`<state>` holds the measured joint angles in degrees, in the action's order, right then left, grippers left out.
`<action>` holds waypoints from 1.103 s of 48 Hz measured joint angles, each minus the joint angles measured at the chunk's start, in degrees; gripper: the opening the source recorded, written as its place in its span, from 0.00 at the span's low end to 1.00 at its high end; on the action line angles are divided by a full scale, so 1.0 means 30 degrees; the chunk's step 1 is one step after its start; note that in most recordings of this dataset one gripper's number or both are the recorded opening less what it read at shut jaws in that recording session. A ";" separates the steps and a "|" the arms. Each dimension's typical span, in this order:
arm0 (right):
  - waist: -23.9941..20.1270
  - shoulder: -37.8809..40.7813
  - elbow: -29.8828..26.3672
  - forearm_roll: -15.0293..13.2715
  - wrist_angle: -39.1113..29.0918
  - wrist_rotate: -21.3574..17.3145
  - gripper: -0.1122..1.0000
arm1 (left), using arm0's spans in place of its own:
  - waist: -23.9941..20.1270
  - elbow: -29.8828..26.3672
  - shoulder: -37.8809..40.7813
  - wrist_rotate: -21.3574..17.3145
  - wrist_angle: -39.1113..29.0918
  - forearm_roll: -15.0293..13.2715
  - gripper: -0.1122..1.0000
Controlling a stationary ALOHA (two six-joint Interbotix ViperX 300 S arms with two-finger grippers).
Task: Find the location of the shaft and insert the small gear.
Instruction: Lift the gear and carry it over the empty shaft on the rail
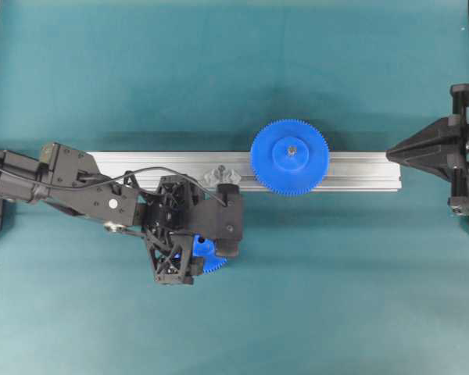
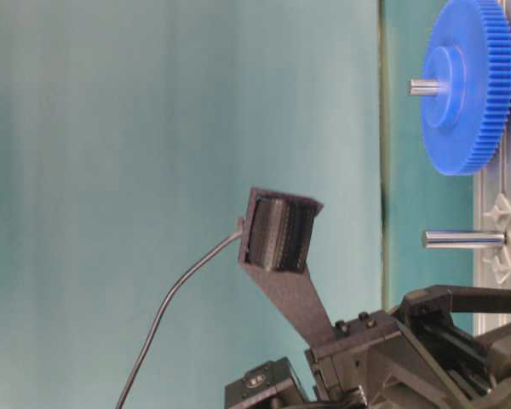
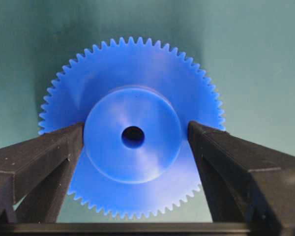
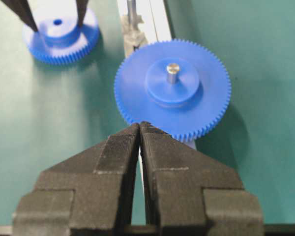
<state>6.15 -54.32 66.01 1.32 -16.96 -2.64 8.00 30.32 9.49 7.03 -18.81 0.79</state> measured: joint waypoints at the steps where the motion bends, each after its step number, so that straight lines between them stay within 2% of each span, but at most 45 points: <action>1: -0.0029 0.0000 0.0029 0.0000 0.0029 0.0000 0.21 | 0.0000 0.0000 0.0000 0.0000 -0.0117 0.0029 0.90; 5: -0.0029 -0.0029 0.0029 0.0000 0.0000 0.0000 0.21 | 0.0000 -0.0029 -0.0029 0.0059 -0.0322 0.0000 0.86; 12: -0.0029 -0.0088 0.0059 0.0000 0.0000 0.0000 0.21 | 0.0029 -0.0146 0.0000 -0.0176 -0.0410 0.0029 0.68; 25: -0.0029 -0.0352 0.0088 0.0000 0.0000 -0.0029 0.21 | 0.0000 -0.0498 -0.0117 -0.1377 -0.0879 0.0029 0.68; 36: 0.0000 -0.0615 0.0176 0.0000 0.0000 0.0000 0.21 | -0.0586 -0.1992 -0.1113 -0.2607 -0.3047 0.0029 0.68; 53: -0.0029 -0.0850 0.0322 0.0000 0.0000 -0.0029 0.21 | -0.2490 -0.4482 -0.2461 -0.5889 -0.5742 0.0176 0.68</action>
<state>6.06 -56.87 66.97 1.32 -16.96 -2.72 0.53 16.88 2.11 -10.63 -36.04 1.32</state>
